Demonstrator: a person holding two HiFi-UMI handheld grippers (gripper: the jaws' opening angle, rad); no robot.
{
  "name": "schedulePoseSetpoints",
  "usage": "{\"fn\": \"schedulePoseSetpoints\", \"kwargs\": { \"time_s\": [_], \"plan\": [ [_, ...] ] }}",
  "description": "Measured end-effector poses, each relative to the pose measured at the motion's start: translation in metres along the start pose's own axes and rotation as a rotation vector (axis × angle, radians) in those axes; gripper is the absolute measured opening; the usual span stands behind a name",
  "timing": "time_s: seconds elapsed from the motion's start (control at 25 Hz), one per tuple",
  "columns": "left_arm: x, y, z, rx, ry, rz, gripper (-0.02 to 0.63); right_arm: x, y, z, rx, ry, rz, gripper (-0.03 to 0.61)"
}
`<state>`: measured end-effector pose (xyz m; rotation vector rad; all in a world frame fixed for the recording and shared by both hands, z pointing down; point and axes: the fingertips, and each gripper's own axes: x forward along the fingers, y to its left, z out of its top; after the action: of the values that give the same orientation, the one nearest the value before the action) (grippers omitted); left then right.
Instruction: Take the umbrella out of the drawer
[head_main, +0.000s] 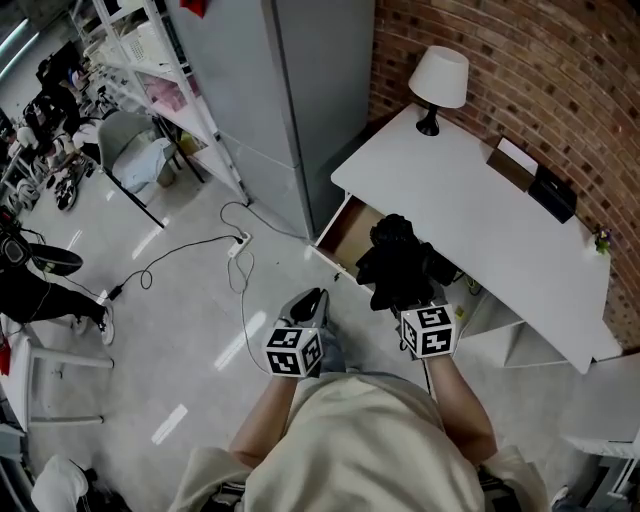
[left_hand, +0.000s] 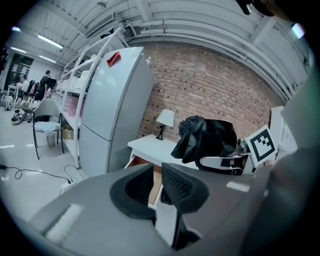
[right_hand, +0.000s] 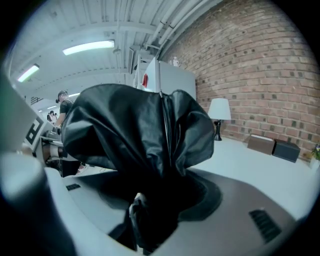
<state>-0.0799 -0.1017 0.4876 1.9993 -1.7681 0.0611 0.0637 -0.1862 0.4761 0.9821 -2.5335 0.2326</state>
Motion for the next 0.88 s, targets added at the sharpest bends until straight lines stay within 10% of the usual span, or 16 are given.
{"fn": "schedulePoseSetpoints", "kwargs": {
  "time_s": [0.88],
  "plan": [
    [-0.015,-0.025,0.008,0.048,-0.032,-0.032,0.011,-0.045,0.004,0.001,0.044,-0.067,-0.029,0.227]
  ]
}}
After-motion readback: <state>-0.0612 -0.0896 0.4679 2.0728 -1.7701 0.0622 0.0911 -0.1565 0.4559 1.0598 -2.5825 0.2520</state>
